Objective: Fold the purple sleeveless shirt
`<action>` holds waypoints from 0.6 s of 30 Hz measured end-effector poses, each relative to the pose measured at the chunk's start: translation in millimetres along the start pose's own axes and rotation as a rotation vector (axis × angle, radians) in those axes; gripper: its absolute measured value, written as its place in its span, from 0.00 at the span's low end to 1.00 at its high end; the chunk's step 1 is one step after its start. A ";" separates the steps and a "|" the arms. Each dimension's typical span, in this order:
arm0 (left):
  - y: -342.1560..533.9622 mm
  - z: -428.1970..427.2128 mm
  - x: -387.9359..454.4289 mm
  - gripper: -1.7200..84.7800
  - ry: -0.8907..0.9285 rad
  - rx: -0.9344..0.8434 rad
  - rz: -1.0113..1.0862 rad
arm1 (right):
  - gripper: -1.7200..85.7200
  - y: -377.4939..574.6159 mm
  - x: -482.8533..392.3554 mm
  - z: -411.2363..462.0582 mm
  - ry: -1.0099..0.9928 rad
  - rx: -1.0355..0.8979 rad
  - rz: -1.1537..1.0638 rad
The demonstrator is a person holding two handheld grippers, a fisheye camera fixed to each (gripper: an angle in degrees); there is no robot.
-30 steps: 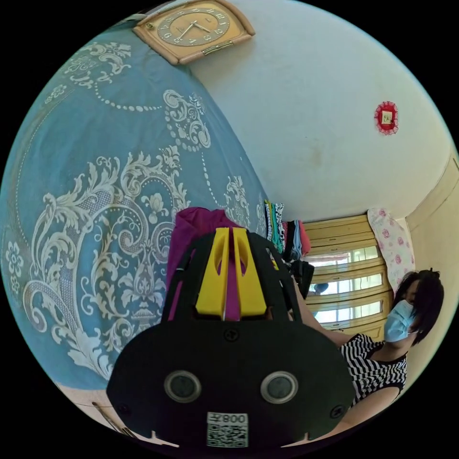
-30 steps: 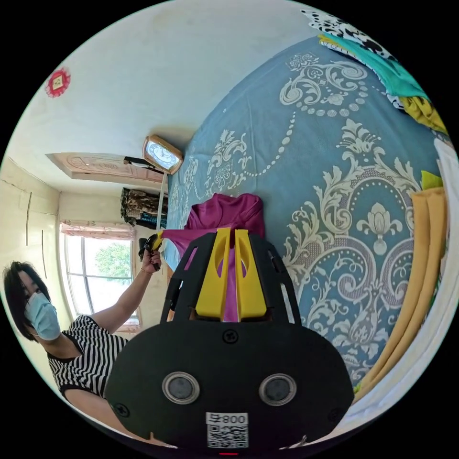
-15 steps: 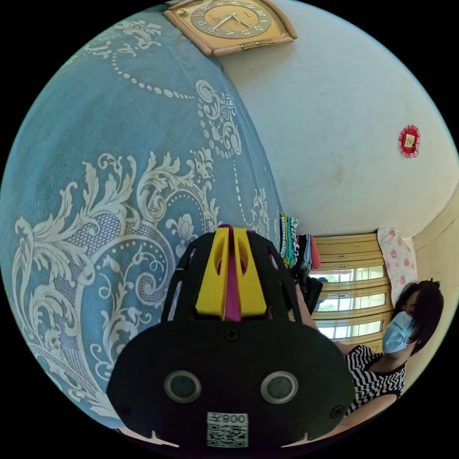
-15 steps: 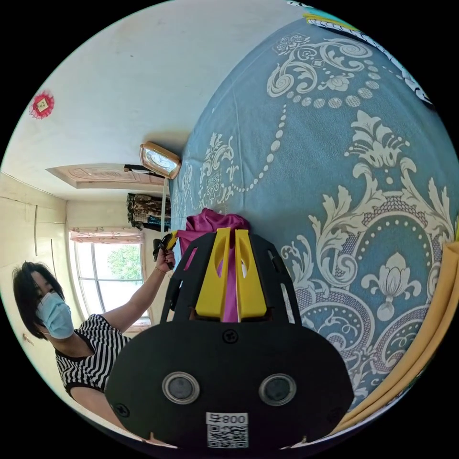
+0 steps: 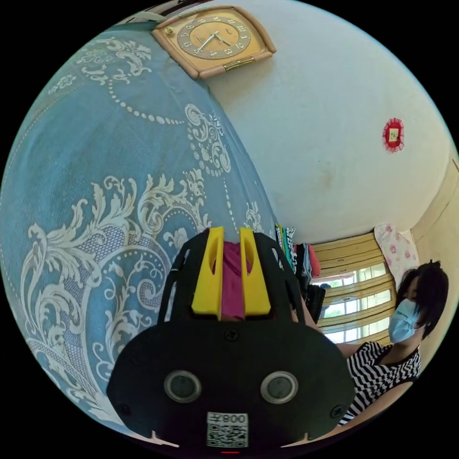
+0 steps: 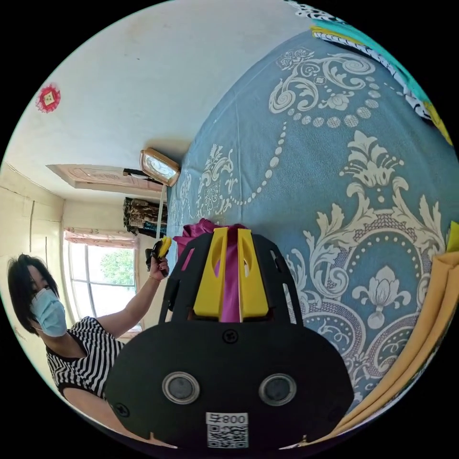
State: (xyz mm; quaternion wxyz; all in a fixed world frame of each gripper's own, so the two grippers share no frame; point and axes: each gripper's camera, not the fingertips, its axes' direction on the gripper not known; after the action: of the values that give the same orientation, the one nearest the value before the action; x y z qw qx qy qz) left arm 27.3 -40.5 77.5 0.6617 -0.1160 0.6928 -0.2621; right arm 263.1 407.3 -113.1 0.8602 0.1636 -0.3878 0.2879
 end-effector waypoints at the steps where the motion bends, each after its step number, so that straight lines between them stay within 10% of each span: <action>1: 5.7 10.1 8.6 0.07 -0.018 -0.047 0.058 | 0.05 3.2 -8.2 2.5 0.033 0.014 -0.028; 7: 37.5 106.3 46.5 0.03 -0.204 -0.432 0.362 | 0.05 19.6 -85.5 71.6 0.277 -0.114 -0.323; 18: 31.5 190.1 35.2 0.02 -0.385 -0.562 0.493 | 0.03 20.0 -111.2 142.1 0.612 -0.198 -0.464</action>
State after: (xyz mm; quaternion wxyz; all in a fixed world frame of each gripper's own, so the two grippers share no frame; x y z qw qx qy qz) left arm 215.7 -71.9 33.6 0.7648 -0.1694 0.6079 0.1297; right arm 109.8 310.2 -104.8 0.9899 0.0699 -0.0919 0.0825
